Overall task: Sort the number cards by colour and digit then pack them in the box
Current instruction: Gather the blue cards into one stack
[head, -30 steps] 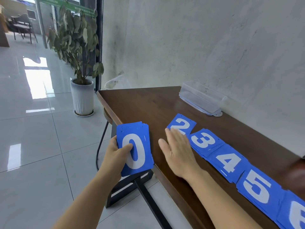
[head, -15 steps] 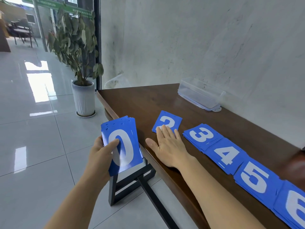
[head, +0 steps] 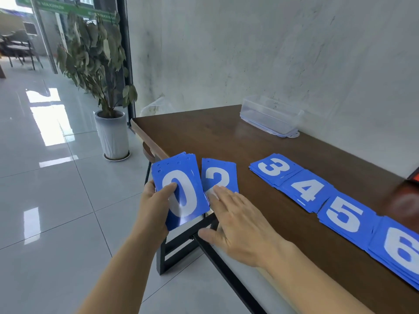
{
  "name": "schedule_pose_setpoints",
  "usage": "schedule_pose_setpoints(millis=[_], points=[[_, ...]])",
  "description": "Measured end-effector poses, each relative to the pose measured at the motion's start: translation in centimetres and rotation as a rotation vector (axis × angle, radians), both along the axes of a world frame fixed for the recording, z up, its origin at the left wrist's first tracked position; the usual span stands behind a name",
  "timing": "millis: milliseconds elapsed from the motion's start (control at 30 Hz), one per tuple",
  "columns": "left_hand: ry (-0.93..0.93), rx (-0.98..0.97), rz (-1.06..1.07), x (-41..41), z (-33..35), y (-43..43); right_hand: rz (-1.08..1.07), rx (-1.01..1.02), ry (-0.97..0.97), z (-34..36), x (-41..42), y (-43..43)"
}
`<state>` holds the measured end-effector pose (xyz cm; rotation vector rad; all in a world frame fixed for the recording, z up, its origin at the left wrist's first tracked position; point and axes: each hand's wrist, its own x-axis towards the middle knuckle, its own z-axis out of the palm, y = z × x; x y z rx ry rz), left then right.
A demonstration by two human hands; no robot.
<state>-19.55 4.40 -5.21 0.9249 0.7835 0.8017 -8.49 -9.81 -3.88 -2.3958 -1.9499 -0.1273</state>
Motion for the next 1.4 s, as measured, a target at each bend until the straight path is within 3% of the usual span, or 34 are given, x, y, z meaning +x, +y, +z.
schedule_pose_setpoints(millis=[100, 233, 500, 600, 633, 700, 767, 867, 1167, 1400], points=[[0.028, 0.021, -0.057, 0.9, -0.1, 0.0, -0.081, 0.126, 0.279, 0.7, -0.1, -1.1], [0.101, 0.037, -0.103, 2.3, -0.2, -0.1, -0.404, 0.201, 0.566, 1.1, 1.1, -0.6], [0.134, 0.047, -0.217, 3.1, 0.3, -1.1, -0.317, 0.202, 0.575, 0.8, -2.1, 1.6], [0.138, 0.068, -0.233, 2.9, 0.0, -0.6, -0.37, 0.257, 0.778, 1.7, -0.7, 1.2], [0.139, 0.07, -0.237, 2.9, 0.0, -0.5, -0.407, 0.282, 0.752, 2.0, 0.4, 1.1], [0.136, 0.065, -0.24, 2.8, -0.1, -0.3, -0.542, 0.268, 0.505, 2.2, 3.4, 1.5], [0.126, 0.055, -0.243, 2.7, -0.2, -0.3, -0.685, 0.133, 0.286, 2.0, 6.1, 2.2], [0.102, 0.024, -0.238, 2.4, -0.4, -0.1, -0.773, -0.023, 0.186, 1.2, 8.4, 3.2], [0.044, -0.003, -0.187, 1.5, -0.4, 1.0, -0.471, -0.089, 0.163, 0.6, 5.8, 2.6], [0.011, -0.003, -0.174, 1.5, -0.3, 1.0, -0.246, 0.004, 0.119, 0.3, 0.0, -0.8]])
